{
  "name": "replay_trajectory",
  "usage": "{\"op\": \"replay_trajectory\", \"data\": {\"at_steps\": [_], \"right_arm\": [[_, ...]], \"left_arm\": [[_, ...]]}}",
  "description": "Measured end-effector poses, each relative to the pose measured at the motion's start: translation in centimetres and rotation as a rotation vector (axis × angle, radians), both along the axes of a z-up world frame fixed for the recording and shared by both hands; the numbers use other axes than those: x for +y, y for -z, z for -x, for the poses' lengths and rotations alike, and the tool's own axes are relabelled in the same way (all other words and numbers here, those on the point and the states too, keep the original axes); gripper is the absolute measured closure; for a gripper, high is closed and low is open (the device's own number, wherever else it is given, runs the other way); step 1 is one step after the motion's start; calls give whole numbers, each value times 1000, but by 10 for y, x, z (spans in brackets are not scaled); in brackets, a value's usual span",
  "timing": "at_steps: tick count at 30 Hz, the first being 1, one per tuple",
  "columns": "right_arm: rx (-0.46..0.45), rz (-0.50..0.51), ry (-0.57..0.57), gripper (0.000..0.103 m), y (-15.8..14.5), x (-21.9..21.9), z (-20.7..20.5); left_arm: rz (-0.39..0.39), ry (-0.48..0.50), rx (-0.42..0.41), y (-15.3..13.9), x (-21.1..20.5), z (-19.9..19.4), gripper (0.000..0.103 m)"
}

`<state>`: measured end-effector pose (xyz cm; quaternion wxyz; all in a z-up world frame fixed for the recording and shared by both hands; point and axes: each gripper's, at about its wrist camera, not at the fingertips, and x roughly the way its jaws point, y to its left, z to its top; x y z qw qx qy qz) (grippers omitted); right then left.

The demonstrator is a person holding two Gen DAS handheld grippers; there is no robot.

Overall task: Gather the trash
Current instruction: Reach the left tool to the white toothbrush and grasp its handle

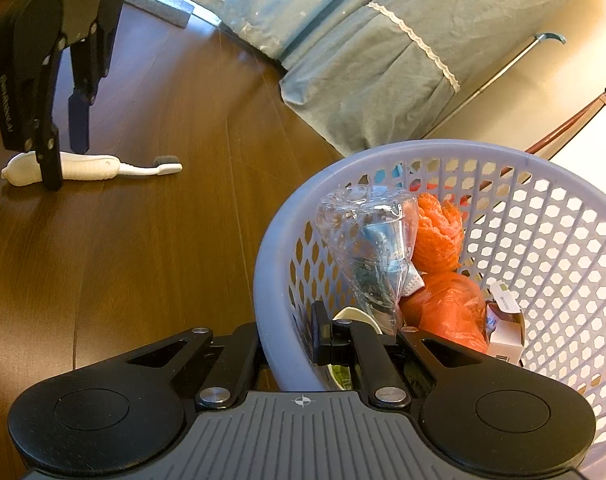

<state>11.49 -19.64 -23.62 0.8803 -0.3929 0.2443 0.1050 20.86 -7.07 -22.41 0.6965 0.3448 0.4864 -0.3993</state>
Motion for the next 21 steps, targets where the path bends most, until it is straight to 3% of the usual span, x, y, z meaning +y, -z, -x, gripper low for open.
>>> {"op": "replay_trajectory", "data": {"at_steps": [4, 9, 14, 21], "right_arm": [[0, -1, -2, 99, 0, 0, 0], [0, 0, 0, 99, 0, 0, -1], [1, 1, -2, 99, 0, 1, -1], [1, 1, -2, 99, 0, 0, -1]], "left_arm": [[-57, 57, -89, -3, 16, 2, 72], [-15, 21, -78, -10, 33, -8, 72], [-4, 126, -89, -8, 20, -5, 72], [-58, 282, -127, 1, 18, 5, 72]]}}
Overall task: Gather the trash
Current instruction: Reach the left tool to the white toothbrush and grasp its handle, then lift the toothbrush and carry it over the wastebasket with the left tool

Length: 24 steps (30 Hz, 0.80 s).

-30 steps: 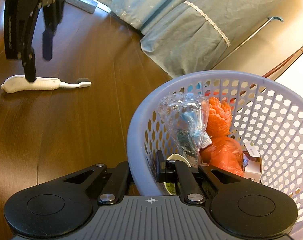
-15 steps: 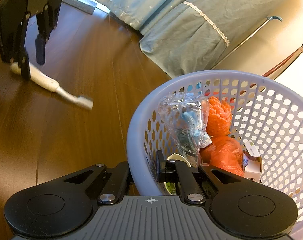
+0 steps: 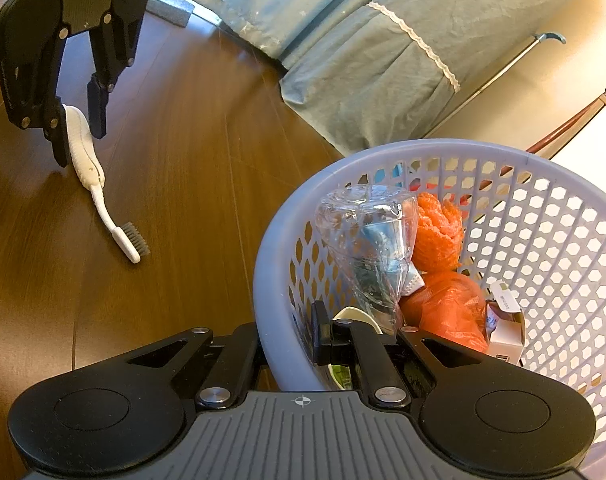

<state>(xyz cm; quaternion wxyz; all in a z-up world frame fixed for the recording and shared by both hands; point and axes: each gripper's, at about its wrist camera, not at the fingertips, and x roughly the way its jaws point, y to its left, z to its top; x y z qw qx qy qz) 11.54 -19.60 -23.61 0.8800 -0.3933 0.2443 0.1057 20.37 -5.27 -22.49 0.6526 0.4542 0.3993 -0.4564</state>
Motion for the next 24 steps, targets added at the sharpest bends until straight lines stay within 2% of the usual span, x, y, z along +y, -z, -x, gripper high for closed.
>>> {"op": "replay_trajectory", "data": {"at_steps": [6, 9, 10, 12, 17, 24], "right_arm": [[0, 1, 0, 99, 0, 0, 0], [0, 2, 0, 99, 0, 0, 0], [0, 2, 0, 99, 0, 0, 0], [0, 2, 0, 99, 0, 0, 0], [1, 3, 0, 99, 1, 0, 0], [0, 3, 0, 99, 1, 0, 0]], "left_arm": [[-49, 20, 55, 3, -3, -7, 72], [-64, 21, 56, 4, -3, -11, 72], [-66, 16, 57, 5, -4, -14, 73], [-71, 16, 61, 5, -3, -12, 83], [-71, 29, 39, 6, 3, -5, 84], [-66, 79, -41, -6, 3, 12, 84]]}}
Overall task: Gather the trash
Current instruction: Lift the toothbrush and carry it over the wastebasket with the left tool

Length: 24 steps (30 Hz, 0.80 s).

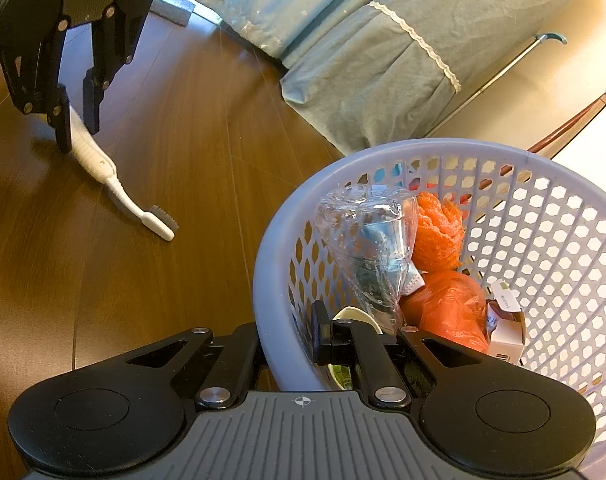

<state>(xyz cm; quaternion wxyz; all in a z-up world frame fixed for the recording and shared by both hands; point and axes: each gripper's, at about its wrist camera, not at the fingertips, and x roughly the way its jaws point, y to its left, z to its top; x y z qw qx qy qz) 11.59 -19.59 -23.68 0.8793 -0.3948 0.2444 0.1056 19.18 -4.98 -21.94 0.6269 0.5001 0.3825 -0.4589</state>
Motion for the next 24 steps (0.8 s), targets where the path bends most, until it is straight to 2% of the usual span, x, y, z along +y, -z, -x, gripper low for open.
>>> {"op": "replay_trajectory", "data": {"at_steps": [1, 9, 24], "right_arm": [[0, 0, 1, 99, 0, -1, 0], [0, 0, 1, 99, 1, -1, 0], [0, 0, 1, 99, 1, 0, 0]], "left_arm": [[-2, 5, -12, 2, -3, -10, 84], [9, 22, -77, -11, 14, -3, 85], [39, 19, -152, -40, 29, -15, 85]]}}
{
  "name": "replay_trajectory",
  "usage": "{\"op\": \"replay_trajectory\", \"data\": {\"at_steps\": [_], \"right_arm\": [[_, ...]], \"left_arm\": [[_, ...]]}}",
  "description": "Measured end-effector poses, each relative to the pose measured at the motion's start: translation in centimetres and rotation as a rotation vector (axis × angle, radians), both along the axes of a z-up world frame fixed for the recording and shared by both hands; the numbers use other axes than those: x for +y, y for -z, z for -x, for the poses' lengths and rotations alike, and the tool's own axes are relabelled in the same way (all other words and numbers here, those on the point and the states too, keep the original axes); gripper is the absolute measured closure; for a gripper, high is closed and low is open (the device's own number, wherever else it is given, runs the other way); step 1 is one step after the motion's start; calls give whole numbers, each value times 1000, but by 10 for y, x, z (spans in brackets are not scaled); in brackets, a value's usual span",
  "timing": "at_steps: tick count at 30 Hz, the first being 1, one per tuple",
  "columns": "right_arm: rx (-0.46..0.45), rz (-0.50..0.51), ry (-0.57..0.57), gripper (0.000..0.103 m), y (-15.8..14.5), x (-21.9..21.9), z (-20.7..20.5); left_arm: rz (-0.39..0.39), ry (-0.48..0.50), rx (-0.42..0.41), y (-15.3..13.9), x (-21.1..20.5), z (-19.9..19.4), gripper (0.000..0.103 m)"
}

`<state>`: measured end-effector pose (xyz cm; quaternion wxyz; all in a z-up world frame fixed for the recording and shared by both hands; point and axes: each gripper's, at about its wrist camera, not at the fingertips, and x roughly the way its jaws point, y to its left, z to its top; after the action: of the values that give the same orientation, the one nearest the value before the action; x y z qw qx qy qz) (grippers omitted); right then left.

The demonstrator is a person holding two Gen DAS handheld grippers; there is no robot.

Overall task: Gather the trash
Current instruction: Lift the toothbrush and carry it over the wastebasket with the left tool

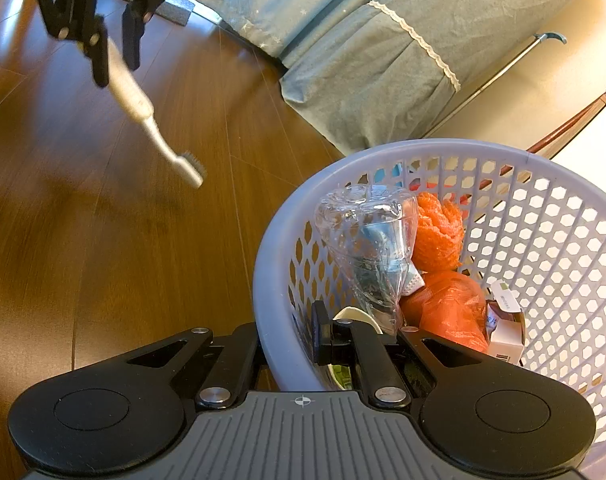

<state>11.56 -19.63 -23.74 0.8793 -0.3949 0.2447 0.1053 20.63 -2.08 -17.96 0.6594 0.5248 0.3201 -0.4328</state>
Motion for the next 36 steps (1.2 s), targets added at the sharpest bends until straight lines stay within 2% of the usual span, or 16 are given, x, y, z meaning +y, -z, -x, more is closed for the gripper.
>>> {"op": "replay_trajectory", "data": {"at_steps": [13, 36], "right_arm": [[4, 1, 3, 99, 0, -2, 0], [25, -19, -8, 99, -12, 5, -7]], "left_arm": [[-1, 40, -123, -54, 5, 1, 85], [8, 89, -193, -109, -4, 14, 85]]}}
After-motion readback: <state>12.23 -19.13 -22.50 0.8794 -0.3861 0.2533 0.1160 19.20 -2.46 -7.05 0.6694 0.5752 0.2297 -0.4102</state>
